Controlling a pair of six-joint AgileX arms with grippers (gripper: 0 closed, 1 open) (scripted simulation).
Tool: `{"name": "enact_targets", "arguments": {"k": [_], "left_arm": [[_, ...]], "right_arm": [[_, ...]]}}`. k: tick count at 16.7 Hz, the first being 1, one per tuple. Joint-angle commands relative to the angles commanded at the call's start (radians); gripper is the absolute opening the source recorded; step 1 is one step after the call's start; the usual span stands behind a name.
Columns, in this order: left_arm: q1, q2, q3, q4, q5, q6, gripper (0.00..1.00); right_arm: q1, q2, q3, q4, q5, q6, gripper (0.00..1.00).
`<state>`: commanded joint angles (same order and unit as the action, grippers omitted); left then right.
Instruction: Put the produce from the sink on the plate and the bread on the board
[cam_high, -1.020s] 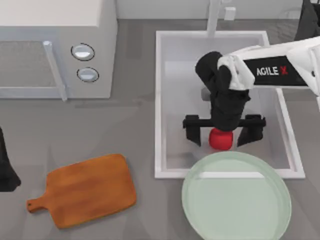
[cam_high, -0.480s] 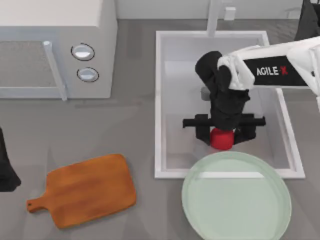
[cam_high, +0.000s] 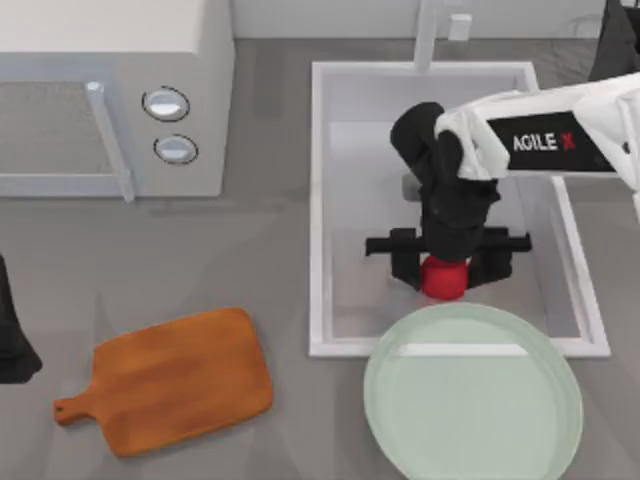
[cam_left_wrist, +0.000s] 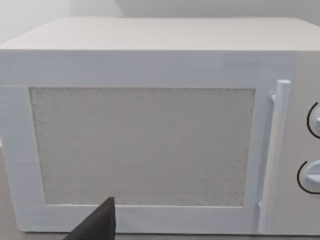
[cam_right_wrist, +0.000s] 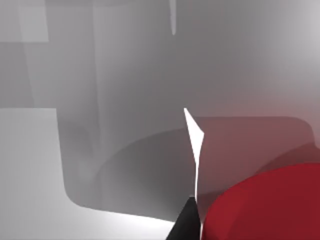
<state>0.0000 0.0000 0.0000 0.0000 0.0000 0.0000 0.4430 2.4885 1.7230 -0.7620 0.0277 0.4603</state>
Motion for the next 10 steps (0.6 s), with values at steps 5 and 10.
{"name": "enact_targets", "arguments": {"k": [5,10], "left_arm": [[0.0,0.0,0.0,0.0,0.0,0.0,1.0],[0.0,0.0,0.0,0.0,0.0,0.0,1.0]], "right_arm": [[0.001,-0.059,0.06,-0.12,-0.001,0.0,0.0],[-0.001,-0.153,0.137,-0.292,-0.002,-0.002,0.0]]}}
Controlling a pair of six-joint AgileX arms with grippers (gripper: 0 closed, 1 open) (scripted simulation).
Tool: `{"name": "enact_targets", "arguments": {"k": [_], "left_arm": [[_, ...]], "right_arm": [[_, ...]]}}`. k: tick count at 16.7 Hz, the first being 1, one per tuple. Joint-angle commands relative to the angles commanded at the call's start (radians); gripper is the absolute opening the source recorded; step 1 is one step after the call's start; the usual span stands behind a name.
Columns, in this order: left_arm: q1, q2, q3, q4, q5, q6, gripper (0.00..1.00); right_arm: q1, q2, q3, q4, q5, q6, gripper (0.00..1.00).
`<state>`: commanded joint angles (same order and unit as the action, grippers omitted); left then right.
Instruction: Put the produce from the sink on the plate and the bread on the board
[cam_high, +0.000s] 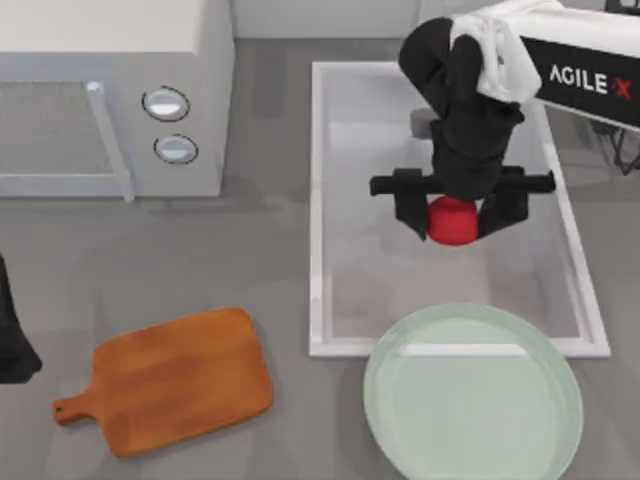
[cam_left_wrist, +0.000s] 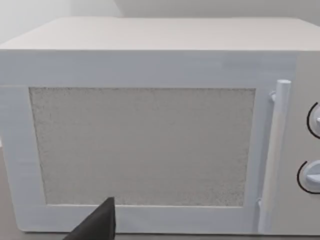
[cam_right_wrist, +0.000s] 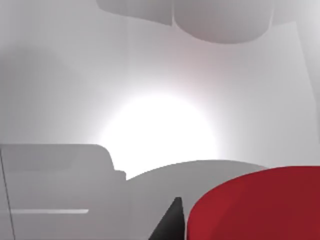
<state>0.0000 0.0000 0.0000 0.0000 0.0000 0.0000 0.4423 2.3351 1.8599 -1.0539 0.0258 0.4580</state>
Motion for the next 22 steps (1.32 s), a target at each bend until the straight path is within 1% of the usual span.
{"name": "enact_targets", "arguments": {"k": [5,10,14,22], "left_arm": [[0.0,0.0,0.0,0.0,0.0,0.0,1.0],[0.0,0.0,0.0,0.0,0.0,0.0,1.0],[0.0,0.0,0.0,0.0,0.0,0.0,1.0],[0.0,0.0,0.0,0.0,0.0,0.0,1.0]], "right_arm": [[0.001,-0.001,0.001,-0.001,0.0,0.002,0.0],[0.029,-0.096,-0.028,-0.017,0.0,0.029,0.0],[0.076,-0.218,-0.121,-0.044,-0.004,0.075,0.0],[0.19,-0.484,-0.373,-0.111,-0.018,0.187,0.0]]}}
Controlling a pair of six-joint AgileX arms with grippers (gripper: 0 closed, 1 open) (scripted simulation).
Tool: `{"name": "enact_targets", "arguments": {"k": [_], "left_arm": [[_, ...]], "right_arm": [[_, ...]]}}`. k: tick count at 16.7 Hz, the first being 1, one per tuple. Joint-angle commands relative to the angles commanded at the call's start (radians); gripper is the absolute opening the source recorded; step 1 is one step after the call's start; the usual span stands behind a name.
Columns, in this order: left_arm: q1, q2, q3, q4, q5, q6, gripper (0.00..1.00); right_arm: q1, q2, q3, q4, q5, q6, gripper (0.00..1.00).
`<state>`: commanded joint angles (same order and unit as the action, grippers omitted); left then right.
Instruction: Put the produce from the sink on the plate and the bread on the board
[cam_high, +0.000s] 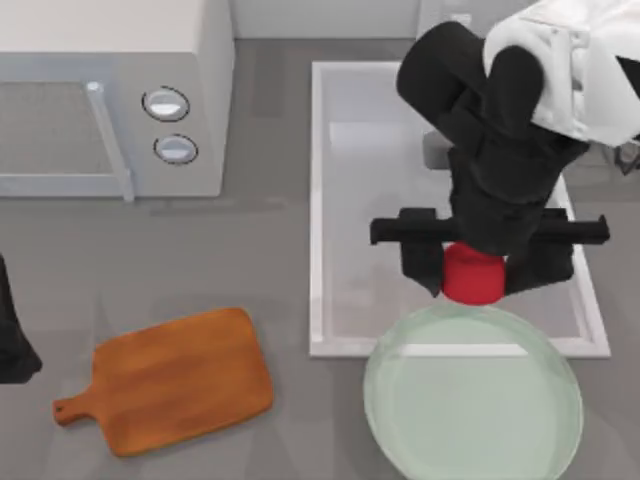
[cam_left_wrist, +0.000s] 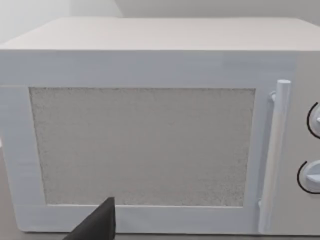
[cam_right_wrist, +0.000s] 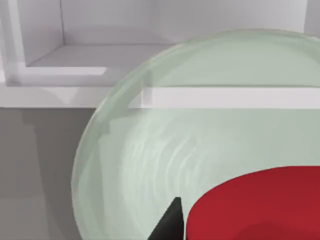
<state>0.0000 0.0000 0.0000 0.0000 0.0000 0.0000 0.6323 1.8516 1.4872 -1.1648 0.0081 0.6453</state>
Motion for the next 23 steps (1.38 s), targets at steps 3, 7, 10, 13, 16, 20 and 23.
{"name": "enact_targets", "arguments": {"k": [3,7,10,13,16,20,23], "left_arm": [[0.0,0.0,0.0,0.0,0.0,0.0,1.0],[0.0,0.0,0.0,0.0,0.0,0.0,1.0],[0.0,0.0,0.0,0.0,0.0,0.0,1.0],[0.0,0.0,0.0,0.0,0.0,0.0,1.0],[0.0,0.0,0.0,0.0,0.0,0.0,1.0],[0.0,0.0,0.0,0.0,0.0,0.0,1.0],[0.0,0.0,0.0,0.0,0.0,0.0,1.0]], "right_arm": [[0.034,-0.077,-0.078,-0.021,-0.004,0.033,0.0],[0.059,-0.134,-0.138,-0.037,-0.008,0.059,0.0],[0.061,-0.138,-0.142,-0.038,-0.008,0.06,0.0],[0.061,-0.138,-0.142,-0.038,-0.008,0.06,0.08],[0.061,-0.138,-0.142,-0.038,-0.008,0.06,0.3],[0.061,-0.138,-0.142,-0.038,-0.008,0.06,0.6],[0.061,-0.138,-0.142,-0.038,-0.008,0.06,0.83]]}}
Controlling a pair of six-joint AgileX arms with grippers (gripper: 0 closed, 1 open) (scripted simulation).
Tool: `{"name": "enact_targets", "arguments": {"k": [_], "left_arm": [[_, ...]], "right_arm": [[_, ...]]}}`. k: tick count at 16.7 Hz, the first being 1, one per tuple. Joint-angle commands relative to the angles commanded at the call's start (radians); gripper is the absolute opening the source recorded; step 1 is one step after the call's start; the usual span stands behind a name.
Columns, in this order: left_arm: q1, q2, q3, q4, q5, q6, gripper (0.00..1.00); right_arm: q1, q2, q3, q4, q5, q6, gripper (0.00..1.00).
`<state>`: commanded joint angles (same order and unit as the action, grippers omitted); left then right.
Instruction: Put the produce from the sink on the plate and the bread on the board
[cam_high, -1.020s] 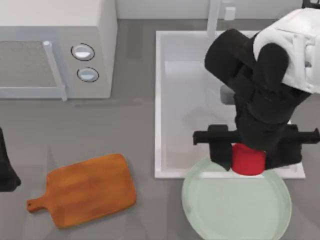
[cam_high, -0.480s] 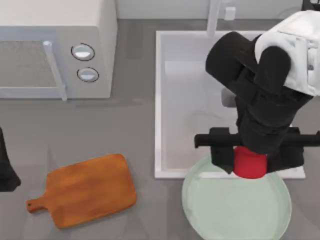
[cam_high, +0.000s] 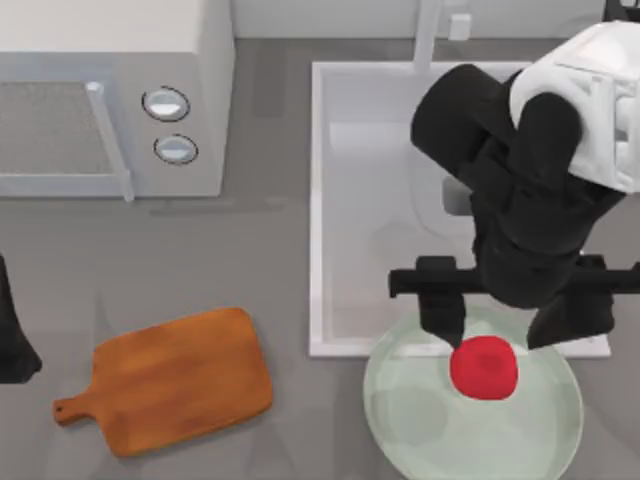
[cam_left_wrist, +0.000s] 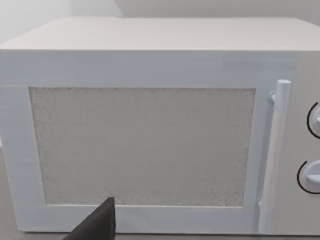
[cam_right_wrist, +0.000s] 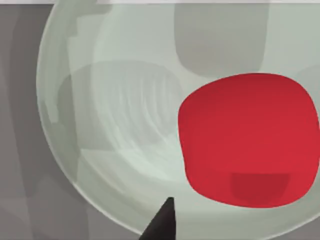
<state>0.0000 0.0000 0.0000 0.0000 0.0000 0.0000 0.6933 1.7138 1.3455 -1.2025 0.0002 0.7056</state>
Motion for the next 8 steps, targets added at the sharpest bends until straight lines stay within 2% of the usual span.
{"name": "enact_targets", "arguments": {"k": [2,8], "left_arm": [[0.0,0.0,0.0,0.0,0.0,0.0,1.0],[0.0,0.0,0.0,0.0,0.0,0.0,1.0]], "right_arm": [[0.0,0.0,0.0,0.0,0.0,0.0,0.98],[0.0,0.0,0.0,0.0,0.0,0.0,1.0]]}}
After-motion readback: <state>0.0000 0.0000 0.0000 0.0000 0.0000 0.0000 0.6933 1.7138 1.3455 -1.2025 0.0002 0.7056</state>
